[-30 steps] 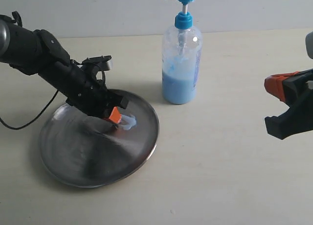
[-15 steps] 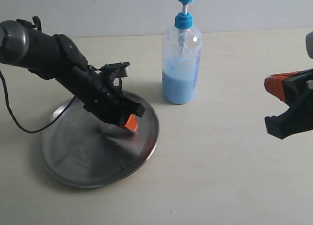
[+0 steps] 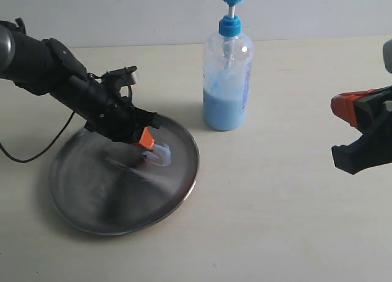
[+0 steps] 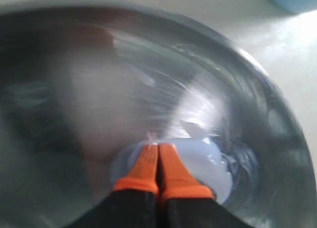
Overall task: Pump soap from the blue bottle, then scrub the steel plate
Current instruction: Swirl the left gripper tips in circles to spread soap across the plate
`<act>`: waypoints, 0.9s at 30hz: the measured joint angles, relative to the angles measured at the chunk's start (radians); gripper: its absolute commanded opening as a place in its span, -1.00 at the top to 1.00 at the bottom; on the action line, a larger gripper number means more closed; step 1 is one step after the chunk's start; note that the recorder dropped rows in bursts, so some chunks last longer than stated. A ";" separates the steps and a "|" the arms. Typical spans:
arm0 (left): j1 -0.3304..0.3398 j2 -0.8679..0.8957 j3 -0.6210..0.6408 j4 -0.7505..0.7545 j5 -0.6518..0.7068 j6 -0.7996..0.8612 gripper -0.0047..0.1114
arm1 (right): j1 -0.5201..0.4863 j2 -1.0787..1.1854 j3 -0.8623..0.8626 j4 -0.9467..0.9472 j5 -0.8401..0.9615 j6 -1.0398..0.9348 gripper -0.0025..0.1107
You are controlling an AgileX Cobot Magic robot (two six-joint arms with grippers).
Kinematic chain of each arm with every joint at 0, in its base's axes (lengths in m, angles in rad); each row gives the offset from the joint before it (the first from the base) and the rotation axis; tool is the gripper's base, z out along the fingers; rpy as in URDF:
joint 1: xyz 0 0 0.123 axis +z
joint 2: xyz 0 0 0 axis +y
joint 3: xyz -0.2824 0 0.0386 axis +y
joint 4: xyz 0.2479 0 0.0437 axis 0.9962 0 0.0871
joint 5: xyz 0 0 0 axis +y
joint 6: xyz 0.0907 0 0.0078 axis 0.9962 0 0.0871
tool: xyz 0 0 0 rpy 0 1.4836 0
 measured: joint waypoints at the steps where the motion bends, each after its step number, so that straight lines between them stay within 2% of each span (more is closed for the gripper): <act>1: 0.015 0.000 0.000 0.000 0.000 0.000 0.92 | 0.000 0.000 0.000 0.000 0.000 0.000 0.96; 6: 0.057 0.000 0.000 0.000 0.000 -0.011 0.92 | 0.000 0.000 0.000 0.000 0.000 0.000 0.96; 13: 0.054 0.000 0.000 -0.004 0.022 -0.017 0.92 | 0.000 0.000 0.000 0.000 -0.004 0.000 0.96; 27: -0.068 0.000 0.000 -0.011 0.028 -0.016 0.92 | 0.000 0.000 0.000 0.000 -0.004 0.000 0.96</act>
